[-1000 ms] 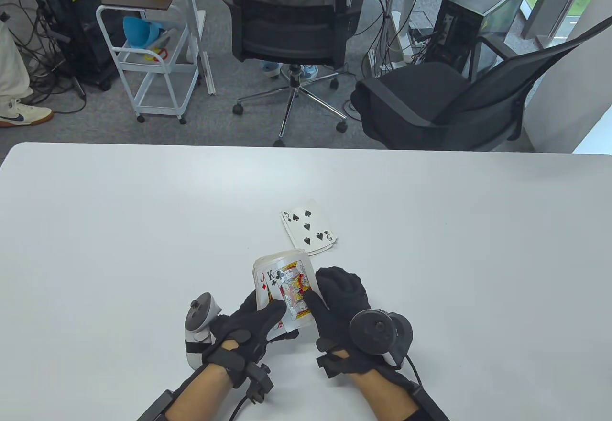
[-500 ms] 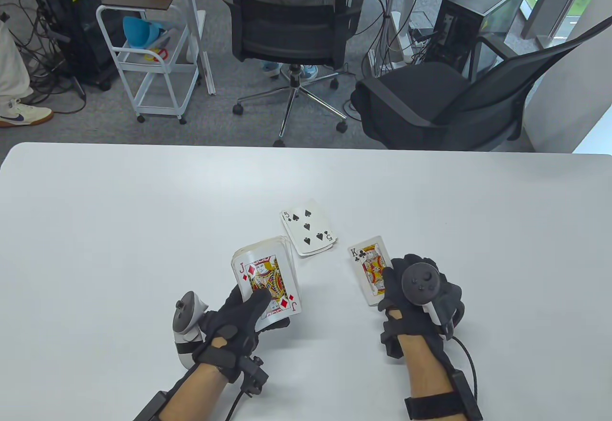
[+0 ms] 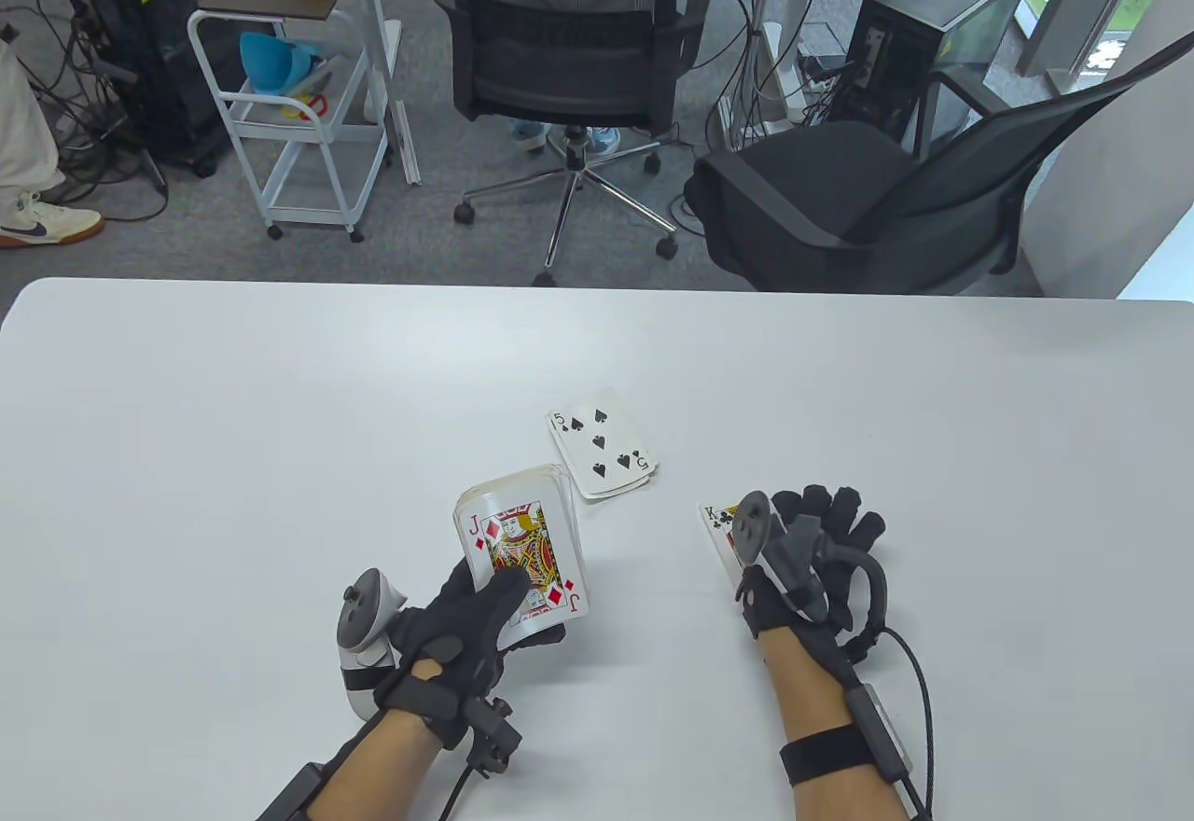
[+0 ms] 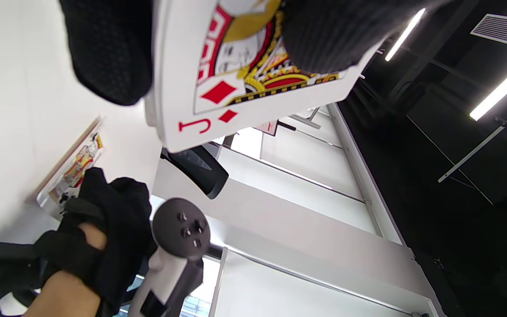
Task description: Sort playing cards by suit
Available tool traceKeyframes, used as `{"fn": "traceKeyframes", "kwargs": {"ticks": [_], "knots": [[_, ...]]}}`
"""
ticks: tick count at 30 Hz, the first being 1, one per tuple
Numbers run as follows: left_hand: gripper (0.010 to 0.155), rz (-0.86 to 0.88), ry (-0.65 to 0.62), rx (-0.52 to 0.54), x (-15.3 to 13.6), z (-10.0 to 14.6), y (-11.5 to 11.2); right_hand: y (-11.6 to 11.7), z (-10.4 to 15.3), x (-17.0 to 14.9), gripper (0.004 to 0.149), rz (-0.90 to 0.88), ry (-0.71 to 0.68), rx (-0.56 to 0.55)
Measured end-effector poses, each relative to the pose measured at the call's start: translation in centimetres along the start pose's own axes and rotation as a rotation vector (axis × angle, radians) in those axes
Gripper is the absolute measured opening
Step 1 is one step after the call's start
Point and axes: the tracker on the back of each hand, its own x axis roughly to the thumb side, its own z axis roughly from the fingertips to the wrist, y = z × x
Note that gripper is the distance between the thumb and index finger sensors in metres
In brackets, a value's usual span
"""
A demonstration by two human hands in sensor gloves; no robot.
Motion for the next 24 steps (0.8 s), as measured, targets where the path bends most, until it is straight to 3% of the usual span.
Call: {"fn": "traceKeyframes", "kwargs": {"ticks": [7,11,16,19,24], "knots": [[0.064,-0.032,0.024,-0.007,-0.5,-0.2,-0.3,-4.6,4.0,3.1,0.046,-0.356,-0.22,-0.105],[0.064,-0.035,0.03,0.029,-0.8,-0.1,-0.3,-5.6,5.9,4.7,0.048,-0.625,-0.399,-0.121],[0.064,-0.059,0.049,0.019,-1.2,-0.2,-0.2,-5.5,7.4,5.5,0.05,-0.806,-0.483,-0.134],[0.064,-0.073,0.06,0.003,-1.5,-0.4,-0.4,-5.4,8.0,6.0,0.053,-0.854,-0.51,-0.118],[0.064,-0.05,0.086,-0.023,-2.0,-0.5,-0.7,-4.7,8.7,7.3,0.061,-0.785,-0.535,-0.061]]}}
